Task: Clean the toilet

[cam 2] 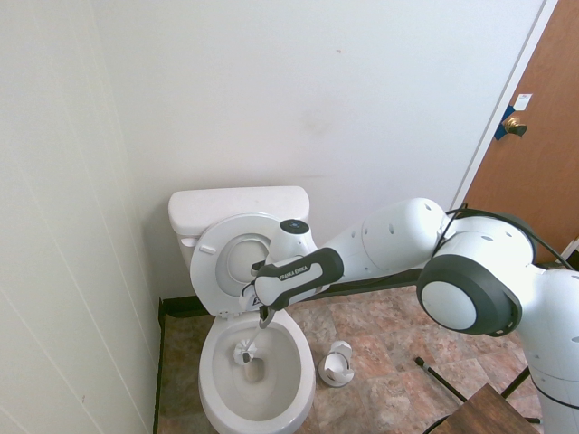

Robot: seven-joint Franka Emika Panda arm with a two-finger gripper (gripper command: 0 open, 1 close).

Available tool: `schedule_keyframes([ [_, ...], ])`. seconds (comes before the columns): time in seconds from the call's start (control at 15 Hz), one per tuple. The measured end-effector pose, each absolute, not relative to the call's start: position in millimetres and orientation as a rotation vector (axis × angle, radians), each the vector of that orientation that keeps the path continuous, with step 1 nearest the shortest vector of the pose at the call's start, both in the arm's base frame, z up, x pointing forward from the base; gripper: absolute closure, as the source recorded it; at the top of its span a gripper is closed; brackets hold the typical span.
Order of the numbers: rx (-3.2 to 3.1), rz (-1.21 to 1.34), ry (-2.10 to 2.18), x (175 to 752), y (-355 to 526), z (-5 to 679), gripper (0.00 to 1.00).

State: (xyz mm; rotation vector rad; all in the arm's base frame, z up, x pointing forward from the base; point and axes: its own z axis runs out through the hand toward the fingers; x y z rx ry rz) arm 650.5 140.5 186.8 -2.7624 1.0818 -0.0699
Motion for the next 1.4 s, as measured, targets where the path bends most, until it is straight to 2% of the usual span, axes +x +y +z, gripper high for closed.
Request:
schedule_keyframes([
  [0.33,-2.764,-0.071,1.115,640.9,131.1,199.0,1.00],
  [1.07,-2.670,-0.200,1.155,522.8,78.0,392.9,1.00],
  [1.4,-2.555,-0.281,1.342,511.6,-4.1,433.4,1.00],
])
